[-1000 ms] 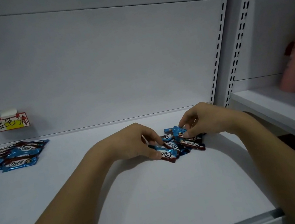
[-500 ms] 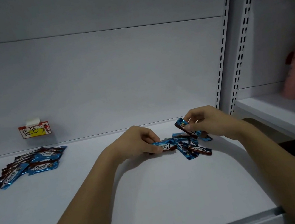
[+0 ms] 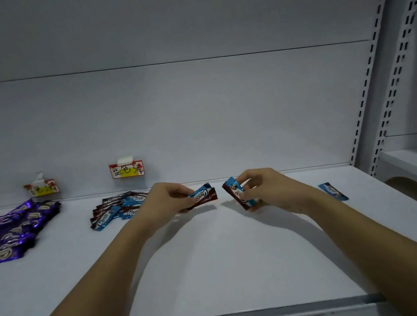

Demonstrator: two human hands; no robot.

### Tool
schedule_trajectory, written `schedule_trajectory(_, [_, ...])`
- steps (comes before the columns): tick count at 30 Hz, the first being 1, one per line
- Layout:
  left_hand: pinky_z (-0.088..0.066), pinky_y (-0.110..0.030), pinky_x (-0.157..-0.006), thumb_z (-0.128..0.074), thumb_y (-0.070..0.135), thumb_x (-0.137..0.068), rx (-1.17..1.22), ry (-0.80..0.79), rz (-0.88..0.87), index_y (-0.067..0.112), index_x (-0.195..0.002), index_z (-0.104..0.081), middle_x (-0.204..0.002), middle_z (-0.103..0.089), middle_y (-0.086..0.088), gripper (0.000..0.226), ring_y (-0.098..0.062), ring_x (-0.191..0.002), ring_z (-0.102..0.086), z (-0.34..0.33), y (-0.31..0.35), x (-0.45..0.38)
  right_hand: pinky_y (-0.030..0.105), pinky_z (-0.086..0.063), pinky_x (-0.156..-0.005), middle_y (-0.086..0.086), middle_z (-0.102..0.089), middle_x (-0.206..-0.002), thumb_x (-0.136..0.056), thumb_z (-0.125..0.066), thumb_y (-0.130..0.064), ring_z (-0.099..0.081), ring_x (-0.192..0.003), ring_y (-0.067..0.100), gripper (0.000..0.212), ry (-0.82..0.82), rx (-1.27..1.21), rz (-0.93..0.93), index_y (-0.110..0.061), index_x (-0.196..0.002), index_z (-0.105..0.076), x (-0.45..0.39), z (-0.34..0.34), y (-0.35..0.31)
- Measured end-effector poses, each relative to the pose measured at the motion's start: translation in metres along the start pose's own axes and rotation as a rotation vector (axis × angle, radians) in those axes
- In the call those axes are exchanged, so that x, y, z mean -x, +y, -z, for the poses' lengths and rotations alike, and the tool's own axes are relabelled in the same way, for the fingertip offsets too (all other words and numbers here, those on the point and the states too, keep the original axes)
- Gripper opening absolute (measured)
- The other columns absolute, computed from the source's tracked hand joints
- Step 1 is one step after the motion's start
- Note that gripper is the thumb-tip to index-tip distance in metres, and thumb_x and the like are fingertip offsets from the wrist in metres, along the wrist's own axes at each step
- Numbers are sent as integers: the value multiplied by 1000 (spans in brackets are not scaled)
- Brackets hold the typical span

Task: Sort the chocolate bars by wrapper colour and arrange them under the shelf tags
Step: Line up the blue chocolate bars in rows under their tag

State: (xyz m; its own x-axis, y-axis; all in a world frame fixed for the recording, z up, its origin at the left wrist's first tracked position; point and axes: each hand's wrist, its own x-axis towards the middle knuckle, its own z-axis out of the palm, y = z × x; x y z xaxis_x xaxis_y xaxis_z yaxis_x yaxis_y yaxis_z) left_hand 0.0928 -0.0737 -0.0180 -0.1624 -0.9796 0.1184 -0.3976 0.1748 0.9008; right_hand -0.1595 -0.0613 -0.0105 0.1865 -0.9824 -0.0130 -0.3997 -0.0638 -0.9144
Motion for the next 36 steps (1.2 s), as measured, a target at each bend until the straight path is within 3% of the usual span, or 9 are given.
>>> schedule_trajectory(6, [-55,-36,-79,-75,6,-81,-49,309,53,16,-91,-74,-89,-74,-4,14,-20,-79,-69,92,-52,28,29,-56,-65,4,-70,-83,-84,-68,-5,-65,-65,15,18,-65,169,52,-14,-100,-68,-35,-91,-35])
schedule_trajectory(10, [-45,-20,-65,-77,13,-80,-237,400,61,17,-90,-74,-84,-71,0,12,-10,-70,-62,128,-82,39,39,-57,-81,10,-71,-94,-85,-68,-6,-64,-74,17,21,-81,318,100,-10,-106,-68,-59,-143,-54])
schedule_trajectory(12, [-42,-14,-62,-78,16,-79,-284,398,60,20,-91,-74,-87,-71,3,13,-5,-74,-62,137,-90,41,33,-55,-79,5,-68,-94,-87,-67,-8,-61,-76,14,22,-72,386,138,-11,-108,-68,-69,-161,-62])
schedule_trajectory(15, [-47,-17,-68,-79,15,-78,-252,407,39,22,-91,-73,-89,-72,-1,15,-14,-82,-66,142,-97,40,27,-51,-79,1,-66,-98,-89,-64,-9,-61,-85,16,23,-38,431,188,-13,-110,-70,-78,-182,-67])
schedule_trajectory(19, [-37,-2,-59,-77,15,-80,-343,425,8,21,-94,-74,-90,-68,2,15,-8,-76,-57,139,-102,36,5,-36,-61,-4,-62,-108,-90,-64,-15,-53,-81,3,21,105,405,267,-21,-109,-71,-80,-202,-53])
schedule_trajectory(24, [-38,-18,-76,-73,21,-84,-475,451,0,21,-108,-72,-100,-60,2,24,-12,-89,-53,138,-102,33,19,-34,-81,-3,-54,-111,-92,-61,-20,-48,-99,10,22,140,477,342,-21,-113,-69,-84,-203,-47])
schedule_trajectory(26, [-40,-28,-84,-71,25,-85,-508,457,-3,22,-112,-70,-108,-61,-1,27,-18,-99,-53,138,-102,34,15,-38,-72,-2,-57,-110,-94,-60,-20,-50,-91,7,18,165,439,331,-21,-110,-68,-85,-197,-45])
schedule_trajectory(32, [-41,-34,-93,-64,32,-91,-548,460,-36,25,-118,-67,-119,-62,0,29,-19,-112,-48,137,-103,39,6,-40,-46,-6,-63,-96,-98,-54,-22,-58,-78,0,12,182,280,207,-24,-97,-66,-86,-185,-43])
schedule_trajectory(36, [-40,-38,-95,-58,34,-94,-587,492,-46,27,-117,-68,-120,-63,2,26,-18,-114,-48,134,-100,42,1,-37,-46,-2,-65,-102,-97,-54,-19,-55,-81,0,13,179,253,184,-22,-97,-66,-84,-182,-41])
